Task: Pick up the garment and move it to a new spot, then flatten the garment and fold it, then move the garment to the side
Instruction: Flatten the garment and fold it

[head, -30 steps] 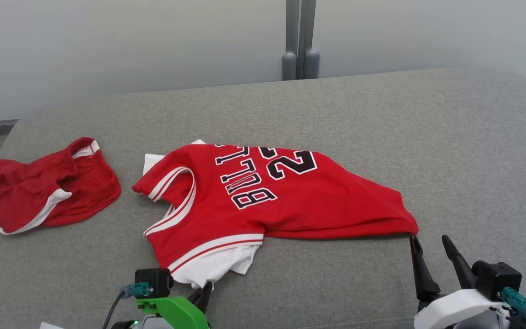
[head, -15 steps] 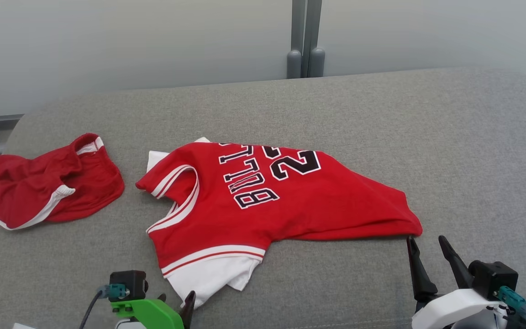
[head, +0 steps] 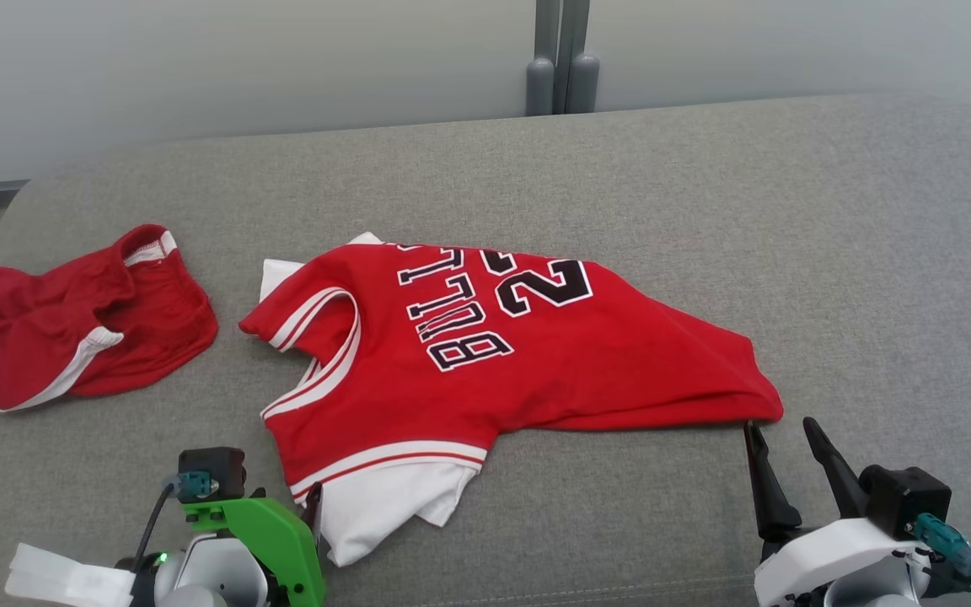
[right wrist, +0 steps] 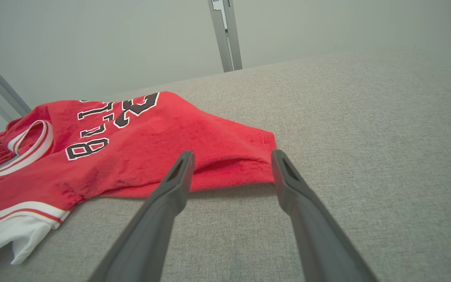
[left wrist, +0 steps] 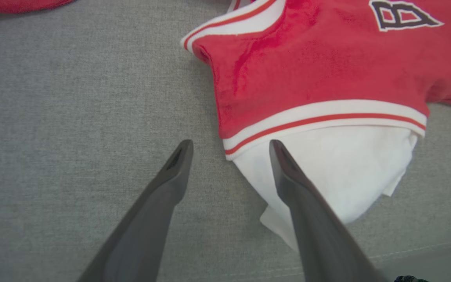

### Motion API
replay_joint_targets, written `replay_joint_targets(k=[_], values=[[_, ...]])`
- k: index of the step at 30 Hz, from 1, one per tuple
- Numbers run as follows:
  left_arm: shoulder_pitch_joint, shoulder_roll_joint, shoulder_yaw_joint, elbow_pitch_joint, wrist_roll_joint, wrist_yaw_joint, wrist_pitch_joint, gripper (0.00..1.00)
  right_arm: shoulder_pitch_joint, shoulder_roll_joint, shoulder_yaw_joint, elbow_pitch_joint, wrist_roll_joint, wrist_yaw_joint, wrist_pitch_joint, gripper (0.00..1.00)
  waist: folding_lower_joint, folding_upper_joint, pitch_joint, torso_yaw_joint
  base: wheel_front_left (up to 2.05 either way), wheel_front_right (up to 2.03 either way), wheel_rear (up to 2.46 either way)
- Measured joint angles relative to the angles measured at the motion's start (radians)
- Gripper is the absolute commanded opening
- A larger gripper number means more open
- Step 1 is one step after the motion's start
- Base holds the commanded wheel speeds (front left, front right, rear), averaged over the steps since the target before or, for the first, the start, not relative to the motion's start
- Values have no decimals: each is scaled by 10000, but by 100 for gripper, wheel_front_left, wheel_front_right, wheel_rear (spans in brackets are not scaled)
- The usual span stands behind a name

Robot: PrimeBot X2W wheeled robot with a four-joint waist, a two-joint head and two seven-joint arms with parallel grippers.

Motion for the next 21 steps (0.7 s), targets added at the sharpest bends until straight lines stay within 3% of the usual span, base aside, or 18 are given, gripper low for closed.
replay_joint_targets(k=[5, 6, 8, 10, 21], values=[[-451, -148, 10, 744, -27, -153, -265, 100, -74, -4, -35, -48, -61, 0, 10, 100, 0, 0, 248, -62, 0, 0, 0], [-589, -184, 12, 938, -27, -157, -428, 92, -104, 0, -59, -67, -79, 0, 10, 100, 0, 0, 331, -85, 0, 0, 0], [-686, -232, 10, 1131, -38, -169, -537, 43, -104, -2, -75, -73, -82, 0, 10, 100, 0, 0, 398, -96, 0, 0, 0], [-753, -257, -4, 1266, -38, -221, -642, 0, -104, -2, -84, -71, -88, 0, 8, 100, 0, 0, 446, -89, 0, 0, 0], [-1363, -245, 242, 1271, -111, -288, -1523, 0, -218, -2, -4, 6, -88, 0, -6, 100, 0, 0, 428, 49, 0, 0, 0]])
